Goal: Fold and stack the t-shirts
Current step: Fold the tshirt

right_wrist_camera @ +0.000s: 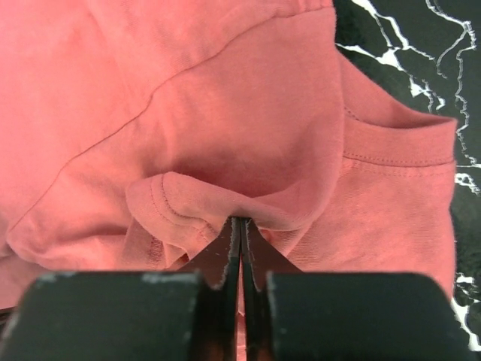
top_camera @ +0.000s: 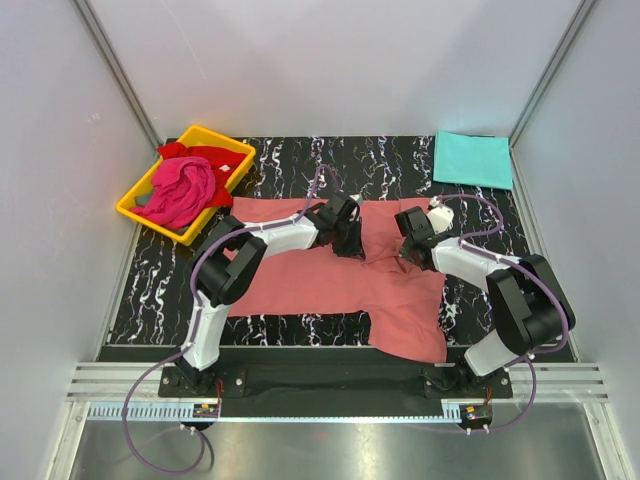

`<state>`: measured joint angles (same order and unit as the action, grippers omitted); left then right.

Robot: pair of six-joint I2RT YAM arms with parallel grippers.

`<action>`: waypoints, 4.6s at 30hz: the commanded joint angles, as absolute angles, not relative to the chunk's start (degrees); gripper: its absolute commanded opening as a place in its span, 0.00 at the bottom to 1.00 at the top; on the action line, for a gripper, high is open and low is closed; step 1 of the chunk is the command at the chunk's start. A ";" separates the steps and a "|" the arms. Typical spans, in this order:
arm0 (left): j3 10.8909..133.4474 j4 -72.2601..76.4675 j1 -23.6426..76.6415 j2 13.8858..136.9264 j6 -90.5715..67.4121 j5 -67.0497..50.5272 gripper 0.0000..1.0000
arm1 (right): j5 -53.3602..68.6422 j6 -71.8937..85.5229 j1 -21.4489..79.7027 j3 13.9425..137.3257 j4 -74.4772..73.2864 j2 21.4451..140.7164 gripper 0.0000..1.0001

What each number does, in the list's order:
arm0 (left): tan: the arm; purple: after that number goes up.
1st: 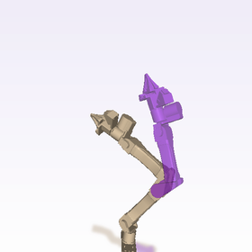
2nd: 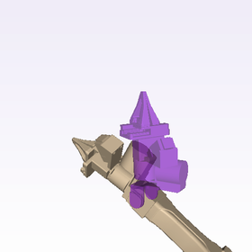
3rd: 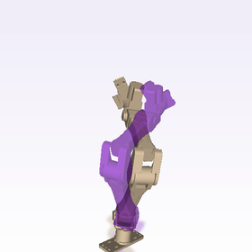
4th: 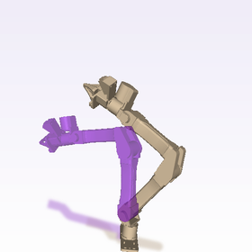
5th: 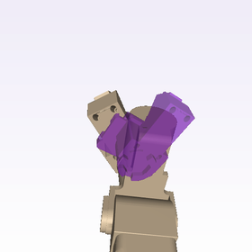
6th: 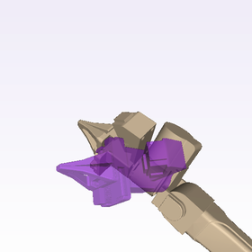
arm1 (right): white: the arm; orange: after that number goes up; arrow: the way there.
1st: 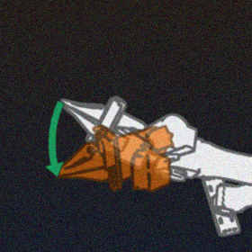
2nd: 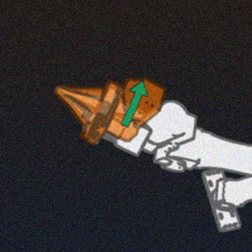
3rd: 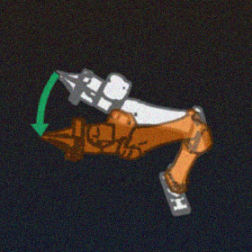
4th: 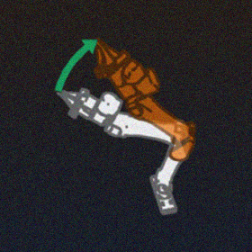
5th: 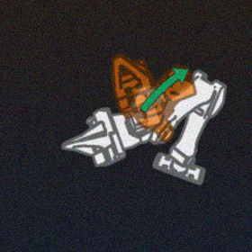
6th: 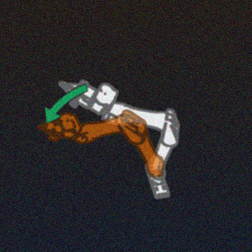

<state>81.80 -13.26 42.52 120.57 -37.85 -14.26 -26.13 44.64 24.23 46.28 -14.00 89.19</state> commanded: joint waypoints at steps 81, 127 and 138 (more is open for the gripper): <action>82.44 -12.83 42.36 120.85 -40.34 -13.80 0.00 | -29.35 56.44 23.03 44.65 -30.23 75.51 0.00; 80.22 -27.66 41.66 109.43 -37.10 -12.14 0.45 | -20.85 43.09 16.72 42.43 -29.90 65.20 0.52; 93.68 -28.84 26.99 112.58 -25.32 -10.02 0.49 | 15.78 20.84 -6.05 60.11 -13.82 89.19 0.52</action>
